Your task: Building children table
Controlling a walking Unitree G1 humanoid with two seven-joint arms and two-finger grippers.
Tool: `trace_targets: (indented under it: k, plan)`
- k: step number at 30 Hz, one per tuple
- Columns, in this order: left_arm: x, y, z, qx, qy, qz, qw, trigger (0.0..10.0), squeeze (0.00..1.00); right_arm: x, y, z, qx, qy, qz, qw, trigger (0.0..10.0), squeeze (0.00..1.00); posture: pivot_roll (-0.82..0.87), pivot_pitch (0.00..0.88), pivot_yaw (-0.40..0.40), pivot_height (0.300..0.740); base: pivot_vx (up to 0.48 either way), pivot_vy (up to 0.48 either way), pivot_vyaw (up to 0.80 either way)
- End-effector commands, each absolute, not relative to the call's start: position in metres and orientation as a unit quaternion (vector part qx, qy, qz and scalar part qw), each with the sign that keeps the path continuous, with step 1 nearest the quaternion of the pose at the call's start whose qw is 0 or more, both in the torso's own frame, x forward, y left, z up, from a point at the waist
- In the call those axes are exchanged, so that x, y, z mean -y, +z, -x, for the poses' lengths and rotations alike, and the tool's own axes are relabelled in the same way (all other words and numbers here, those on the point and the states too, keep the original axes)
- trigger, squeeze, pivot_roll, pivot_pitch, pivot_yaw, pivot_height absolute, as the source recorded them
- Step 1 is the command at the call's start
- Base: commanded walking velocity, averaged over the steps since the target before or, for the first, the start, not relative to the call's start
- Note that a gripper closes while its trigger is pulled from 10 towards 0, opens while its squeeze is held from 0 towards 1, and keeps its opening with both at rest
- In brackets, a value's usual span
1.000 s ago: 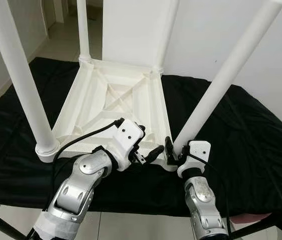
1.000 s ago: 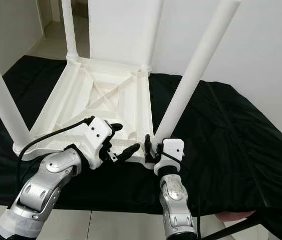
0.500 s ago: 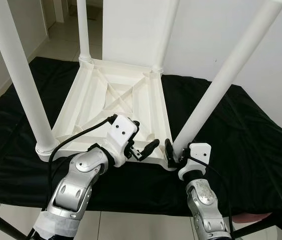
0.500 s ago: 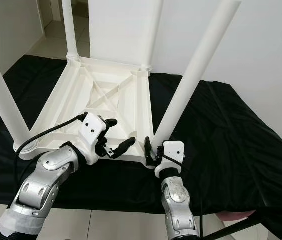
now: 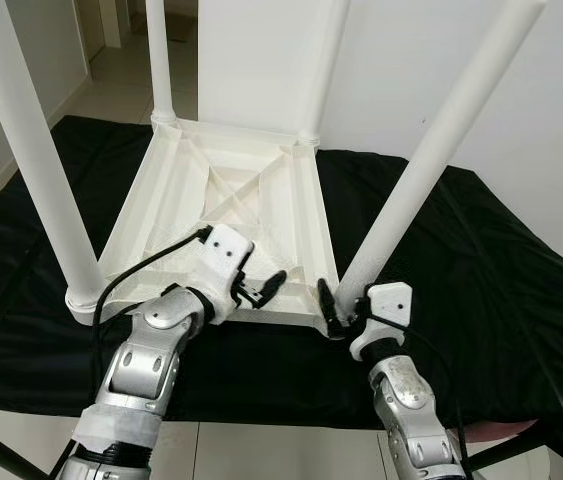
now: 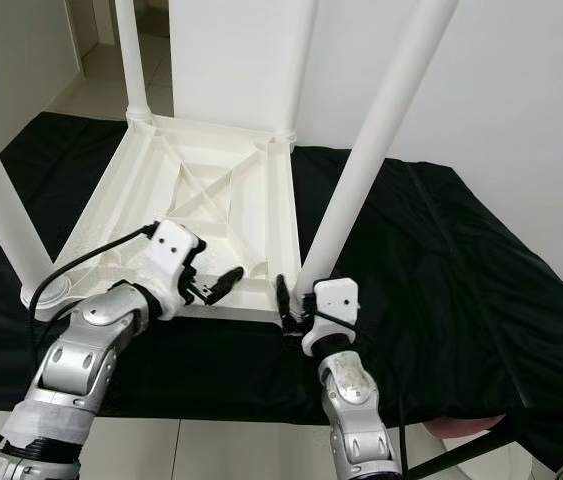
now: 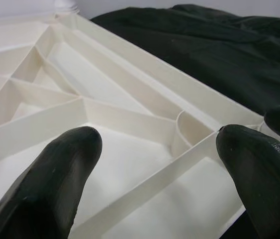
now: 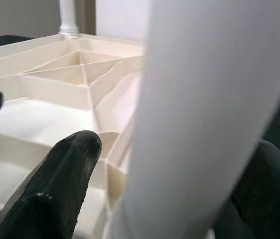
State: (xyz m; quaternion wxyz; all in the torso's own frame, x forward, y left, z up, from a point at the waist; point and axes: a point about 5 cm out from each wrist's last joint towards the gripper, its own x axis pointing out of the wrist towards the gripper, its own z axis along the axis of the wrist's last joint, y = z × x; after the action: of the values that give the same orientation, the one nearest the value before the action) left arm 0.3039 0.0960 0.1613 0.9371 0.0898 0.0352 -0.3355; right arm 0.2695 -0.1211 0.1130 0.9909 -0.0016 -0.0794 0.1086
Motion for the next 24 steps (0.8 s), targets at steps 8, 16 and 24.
trace_targets:
  k: [8,16,24]
  plan:
    - [-0.091,0.154,-0.299,-0.028,-0.289,-0.118,0.950,10.0,0.00,0.131,0.113,-0.256,0.081,0.130,-0.005,0.988,10.0,0.00,0.02,0.000,-0.114,0.740,0.000,0.000,0.00]
    - [-0.069,0.165,-0.274,0.028,-0.428,-0.116,0.896,10.0,0.00,0.146,0.104,-0.228,0.063,0.139,0.026,0.988,10.0,0.00,0.01,0.000,-0.107,0.740,0.000,0.000,0.00]
    - [-0.064,0.169,-0.267,0.045,-0.466,-0.111,0.877,10.0,0.00,0.154,0.091,-0.210,0.042,0.156,0.058,0.985,10.0,0.00,0.00,0.000,-0.100,0.740,0.000,0.000,0.00]
